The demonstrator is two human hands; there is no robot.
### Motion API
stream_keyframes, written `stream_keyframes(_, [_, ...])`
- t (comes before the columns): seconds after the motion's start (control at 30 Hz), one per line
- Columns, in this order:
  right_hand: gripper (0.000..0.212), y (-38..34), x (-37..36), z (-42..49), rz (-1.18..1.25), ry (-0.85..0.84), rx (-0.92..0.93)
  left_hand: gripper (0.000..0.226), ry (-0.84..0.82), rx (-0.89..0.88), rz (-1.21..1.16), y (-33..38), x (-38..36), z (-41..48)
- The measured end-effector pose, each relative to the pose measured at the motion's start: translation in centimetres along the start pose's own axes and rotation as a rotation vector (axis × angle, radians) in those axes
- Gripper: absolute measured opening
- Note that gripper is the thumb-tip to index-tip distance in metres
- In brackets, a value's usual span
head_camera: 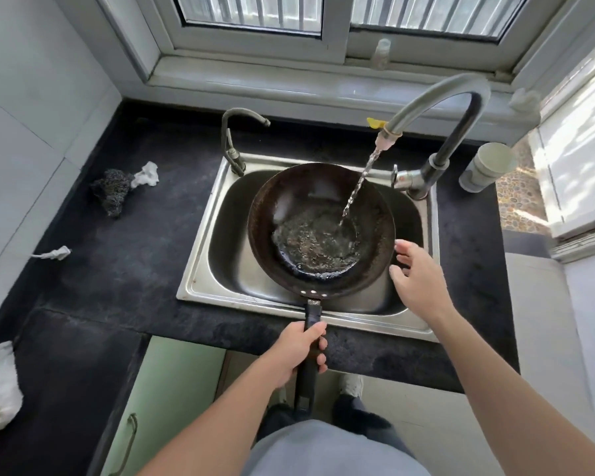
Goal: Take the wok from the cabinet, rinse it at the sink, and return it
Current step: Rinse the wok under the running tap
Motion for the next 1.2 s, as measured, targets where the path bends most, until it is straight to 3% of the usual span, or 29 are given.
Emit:
stream_keyframes(0.07, [0.009, -1.5, -0.8, -2.4, 0.007, -0.001, -0.046, 0.018, -0.015, 0.022, 0.002, 0.1, 0.2, 0.3])
stream_keyframes(0.23, [0.045, -3.7, -8.6, -11.3, 0.153, -0.282, -0.237, 0.025, -0.056, 0.029, 0.078, 0.4, 0.4, 1.2])
stream_keyframes(0.37, [0.052, -5.3, -13.8, -15.8, 0.344, -0.407, -0.361, 0.027, -0.102, 0.056, 0.096, 0.0, -0.2, 1.3])
stream_keyframes(0.47, [0.025, -6.6, -15.4, -16.9, 0.554, -0.333, -0.423, 0.027, -0.107, 0.051, 0.134, -0.1, -0.1, 1.3])
stream_keyframes(0.6, [0.018, -7.8, -16.3, -17.4, 0.868, -0.161, -0.614, 0.031, -0.121, 0.054, 0.161, 0.1, -0.2, 1.1])
stream_keyframes(0.8, [0.008, -7.6, -16.1, -17.0, 0.799, 0.039, -0.625, 0.032, -0.173, 0.049, 0.174, 0.1, -0.3, 1.3])
stream_keyframes(1.0, [0.007, -7.4, -15.9, -15.8, 0.786, -0.028, -0.592, 0.036, -0.196, 0.05, 0.234, 0.1, -0.2, 1.7])
stream_keyframes(1.2, [0.011, -7.4, -15.8, -15.7, 0.696, 0.091, -0.528, 0.029, -0.218, 0.031, 0.251, 0.4, -0.5, 1.4])
Point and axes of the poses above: each hand's wrist, its own z-axis towards the middle knuckle, its own x-axis out of the back of the hand, y = z × x, the point moved 8 cm from there along z, towards the middle knuckle, and after that the axes turned 15 degrees about x, right-handed, at the moved point
